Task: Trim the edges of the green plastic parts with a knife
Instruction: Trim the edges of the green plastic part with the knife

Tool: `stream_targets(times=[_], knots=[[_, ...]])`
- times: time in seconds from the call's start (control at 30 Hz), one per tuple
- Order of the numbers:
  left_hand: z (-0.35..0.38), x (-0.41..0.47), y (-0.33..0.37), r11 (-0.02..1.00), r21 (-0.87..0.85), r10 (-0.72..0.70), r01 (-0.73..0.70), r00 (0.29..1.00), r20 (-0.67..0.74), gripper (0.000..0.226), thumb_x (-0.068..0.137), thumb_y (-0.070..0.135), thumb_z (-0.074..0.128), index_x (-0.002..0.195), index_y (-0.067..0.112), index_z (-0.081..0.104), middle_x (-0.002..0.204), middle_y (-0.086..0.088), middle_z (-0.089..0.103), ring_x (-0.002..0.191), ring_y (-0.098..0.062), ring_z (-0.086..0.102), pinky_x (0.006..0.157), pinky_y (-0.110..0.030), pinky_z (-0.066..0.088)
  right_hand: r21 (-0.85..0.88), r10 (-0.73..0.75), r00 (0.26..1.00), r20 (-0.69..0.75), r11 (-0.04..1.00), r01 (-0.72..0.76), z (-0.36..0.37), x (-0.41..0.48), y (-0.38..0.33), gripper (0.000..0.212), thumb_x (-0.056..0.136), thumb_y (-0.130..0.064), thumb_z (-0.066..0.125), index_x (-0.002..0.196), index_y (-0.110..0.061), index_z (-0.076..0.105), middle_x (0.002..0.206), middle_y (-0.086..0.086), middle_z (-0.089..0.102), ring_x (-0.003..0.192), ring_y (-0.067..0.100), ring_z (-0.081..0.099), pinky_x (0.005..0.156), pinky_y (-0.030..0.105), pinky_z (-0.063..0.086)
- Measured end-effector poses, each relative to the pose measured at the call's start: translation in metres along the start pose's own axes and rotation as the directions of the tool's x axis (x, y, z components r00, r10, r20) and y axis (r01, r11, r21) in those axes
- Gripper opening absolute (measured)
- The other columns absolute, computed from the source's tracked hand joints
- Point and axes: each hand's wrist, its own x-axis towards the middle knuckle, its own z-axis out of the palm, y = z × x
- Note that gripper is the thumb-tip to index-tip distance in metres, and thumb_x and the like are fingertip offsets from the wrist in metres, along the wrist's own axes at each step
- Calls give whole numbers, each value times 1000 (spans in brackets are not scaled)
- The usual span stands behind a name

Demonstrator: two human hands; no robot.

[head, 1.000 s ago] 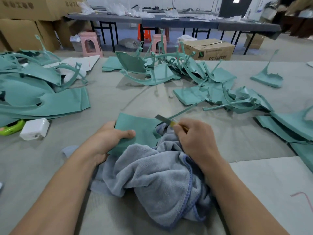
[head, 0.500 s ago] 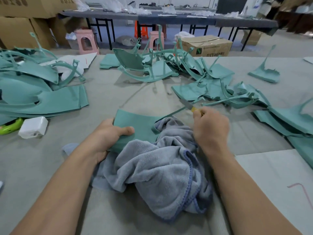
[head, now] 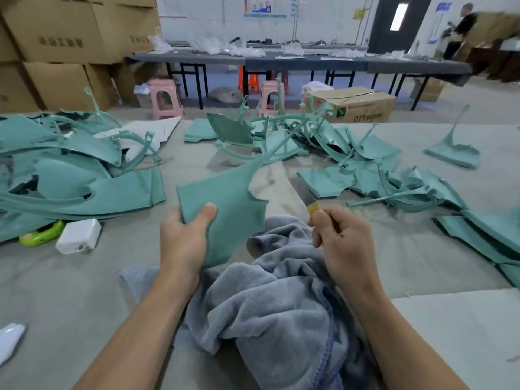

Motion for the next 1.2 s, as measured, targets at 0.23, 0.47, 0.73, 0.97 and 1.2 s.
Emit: stream_targets(times=[0.23, 0.47, 0.73, 0.97, 1.2], knots=[[0, -9, 5, 958, 72, -285, 277, 909, 302, 17, 88, 18, 72, 101, 6, 73, 91, -16, 78, 75, -30, 73, 68, -40, 62, -49, -161, 971, 176, 984, 172, -23, 16, -9, 16, 90, -33, 61, 77, -28, 68, 64, 0, 62, 60, 23, 55, 59, 42, 47], [-3, -10, 6, 944, 77, -324, 321, 858, 398, 21, 88, 17, 71, 104, 4, 72, 93, -19, 77, 70, -29, 74, 57, -31, 59, -99, -141, 962, 234, 981, 168, -9, 11, -5, 13, 94, -19, 72, 84, -25, 76, 68, -8, 68, 62, 14, 61, 57, 29, 48], [-4, -3, 1, 944, 117, -331, 309, 874, 356, 18, 89, 17, 73, 101, 3, 73, 90, -17, 77, 70, -28, 73, 60, -32, 58, 29, -94, 930, 355, 996, 89, -23, 14, -9, 28, 90, -11, 74, 88, -38, 82, 76, -16, 75, 68, 0, 66, 64, 17, 50], [-3, -3, -2, 950, 137, -313, 281, 865, 393, 12, 88, 15, 73, 97, 7, 74, 91, -16, 78, 70, -28, 74, 57, -30, 58, -164, -18, 959, 283, 984, 67, -19, 15, -2, 24, 93, -15, 70, 74, -29, 75, 58, -13, 61, 48, 3, 45, 48, 20, 36], [-3, -5, -2, 951, 152, -310, 271, 857, 411, 11, 88, 12, 72, 98, 7, 74, 91, -16, 77, 72, -28, 74, 60, -32, 59, -63, 47, 919, 393, 998, -24, -24, 13, 5, 20, 94, -14, 71, 82, -27, 81, 64, -6, 68, 53, 3, 52, 53, 17, 40]])
